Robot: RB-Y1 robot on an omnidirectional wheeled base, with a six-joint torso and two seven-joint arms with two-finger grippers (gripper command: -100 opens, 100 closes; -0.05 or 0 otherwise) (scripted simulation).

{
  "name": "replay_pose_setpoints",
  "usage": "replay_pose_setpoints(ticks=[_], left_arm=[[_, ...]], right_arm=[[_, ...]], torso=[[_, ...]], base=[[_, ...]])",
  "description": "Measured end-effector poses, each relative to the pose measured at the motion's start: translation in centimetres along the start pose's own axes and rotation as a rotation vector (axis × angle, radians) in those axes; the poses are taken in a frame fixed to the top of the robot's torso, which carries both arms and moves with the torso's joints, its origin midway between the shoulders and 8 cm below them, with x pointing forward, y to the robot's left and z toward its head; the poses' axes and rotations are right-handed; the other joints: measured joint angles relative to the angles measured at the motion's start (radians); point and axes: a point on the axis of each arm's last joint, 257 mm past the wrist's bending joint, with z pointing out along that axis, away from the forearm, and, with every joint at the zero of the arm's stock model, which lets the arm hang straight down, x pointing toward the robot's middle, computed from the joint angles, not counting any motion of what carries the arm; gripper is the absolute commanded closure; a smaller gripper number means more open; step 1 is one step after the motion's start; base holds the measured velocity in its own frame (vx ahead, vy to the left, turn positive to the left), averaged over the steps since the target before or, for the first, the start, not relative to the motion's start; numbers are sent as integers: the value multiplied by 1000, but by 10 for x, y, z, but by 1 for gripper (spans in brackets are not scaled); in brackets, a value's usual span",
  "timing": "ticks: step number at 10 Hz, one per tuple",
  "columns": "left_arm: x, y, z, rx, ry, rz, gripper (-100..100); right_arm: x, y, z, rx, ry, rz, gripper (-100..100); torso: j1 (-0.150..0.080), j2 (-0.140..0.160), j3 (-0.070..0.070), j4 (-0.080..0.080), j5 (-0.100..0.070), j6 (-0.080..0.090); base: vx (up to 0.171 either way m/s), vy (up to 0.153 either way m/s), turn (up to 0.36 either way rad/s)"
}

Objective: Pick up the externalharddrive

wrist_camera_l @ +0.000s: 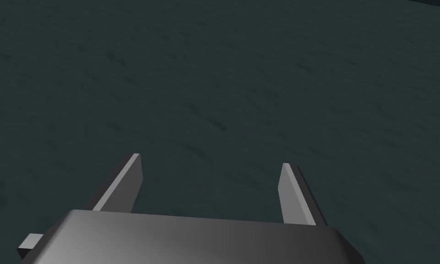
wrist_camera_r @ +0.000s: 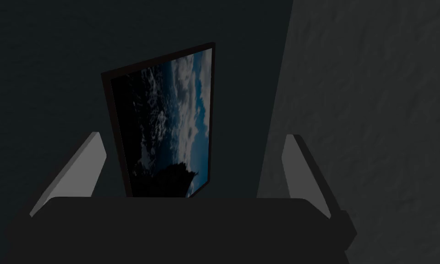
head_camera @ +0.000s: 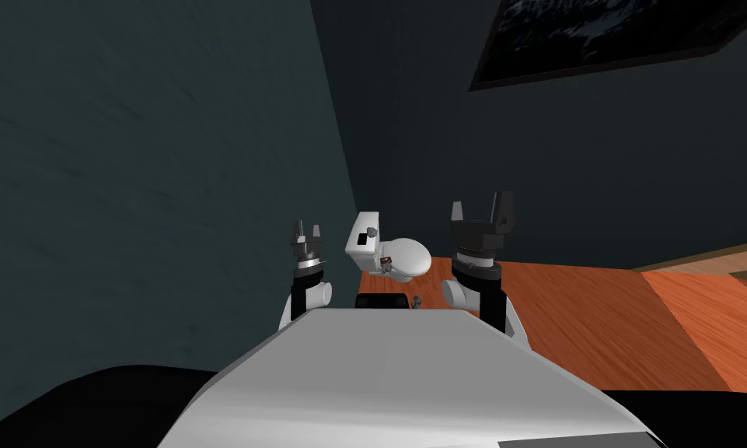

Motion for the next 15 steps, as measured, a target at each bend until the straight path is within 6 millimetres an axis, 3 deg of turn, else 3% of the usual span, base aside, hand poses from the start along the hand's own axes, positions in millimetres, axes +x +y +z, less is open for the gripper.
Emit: replay_pose_setpoints(ticks=[7,15], left_arm=[[-3,29,16,-121,99,44,-100],[-35,67,36,-280,64,43,-100]], right_arm=[[0,0,0,0,0,0,0],[0,0,0,0,0,0,0]], torso=[[-4,-1,0,0,-1,0],[-3,-1,-1,0,-1,0]], base=[[7,-60,-14],[10,-53,-21]])
